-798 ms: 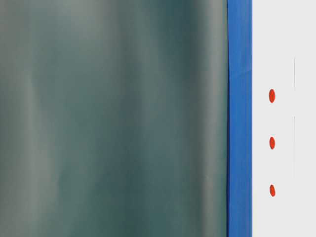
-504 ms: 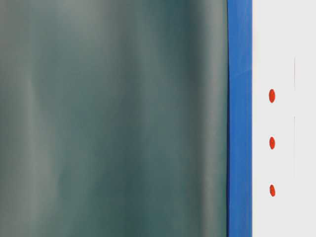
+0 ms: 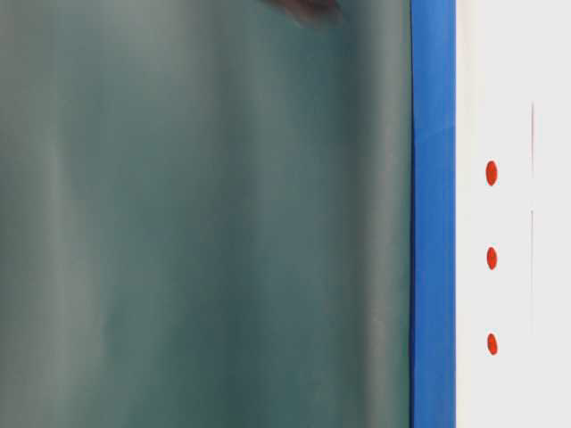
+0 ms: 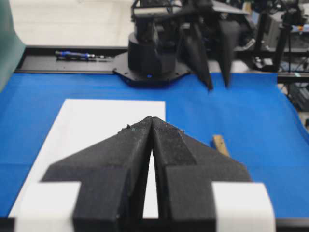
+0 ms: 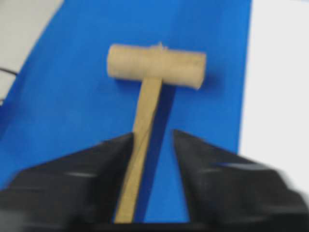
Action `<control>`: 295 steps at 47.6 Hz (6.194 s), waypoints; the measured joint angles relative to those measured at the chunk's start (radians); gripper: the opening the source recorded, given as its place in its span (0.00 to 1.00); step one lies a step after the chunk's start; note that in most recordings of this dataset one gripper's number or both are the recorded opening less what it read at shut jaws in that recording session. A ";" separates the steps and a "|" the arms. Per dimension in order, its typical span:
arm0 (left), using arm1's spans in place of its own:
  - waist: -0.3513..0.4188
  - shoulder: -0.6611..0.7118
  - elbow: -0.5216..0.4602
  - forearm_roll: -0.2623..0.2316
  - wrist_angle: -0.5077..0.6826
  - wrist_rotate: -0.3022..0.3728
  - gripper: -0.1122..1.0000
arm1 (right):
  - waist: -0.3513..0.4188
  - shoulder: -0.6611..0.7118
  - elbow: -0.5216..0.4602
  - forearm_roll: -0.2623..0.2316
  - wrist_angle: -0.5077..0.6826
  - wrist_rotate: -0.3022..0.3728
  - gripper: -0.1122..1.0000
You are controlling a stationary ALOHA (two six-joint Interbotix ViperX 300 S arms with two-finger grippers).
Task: Hit the mark with a hammer.
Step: 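Move the right gripper down to the wooden mallet's handle, then close the right gripper on the mallet handle and lift it, then carry the mallet over the white board toward the left arm, then bring the left gripper to the mallet head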
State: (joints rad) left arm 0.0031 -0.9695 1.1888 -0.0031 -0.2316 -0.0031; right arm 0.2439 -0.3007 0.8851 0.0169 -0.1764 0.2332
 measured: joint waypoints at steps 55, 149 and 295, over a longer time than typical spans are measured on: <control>0.000 -0.003 0.032 0.002 0.009 -0.002 0.10 | 0.066 0.663 -0.273 0.192 -0.224 -0.005 0.34; 0.000 -0.040 0.034 -0.003 0.069 -0.005 0.10 | -0.314 0.238 -0.244 0.147 -0.126 -0.588 0.19; 0.055 0.468 -0.167 -0.014 -0.227 -0.235 0.50 | -0.298 0.215 -0.232 0.206 -0.264 -1.296 0.44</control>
State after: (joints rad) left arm 0.0583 -0.5016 1.0216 -0.0169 -0.4587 -0.2378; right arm -0.0537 -0.0859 0.6535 0.2224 -0.4403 -1.0630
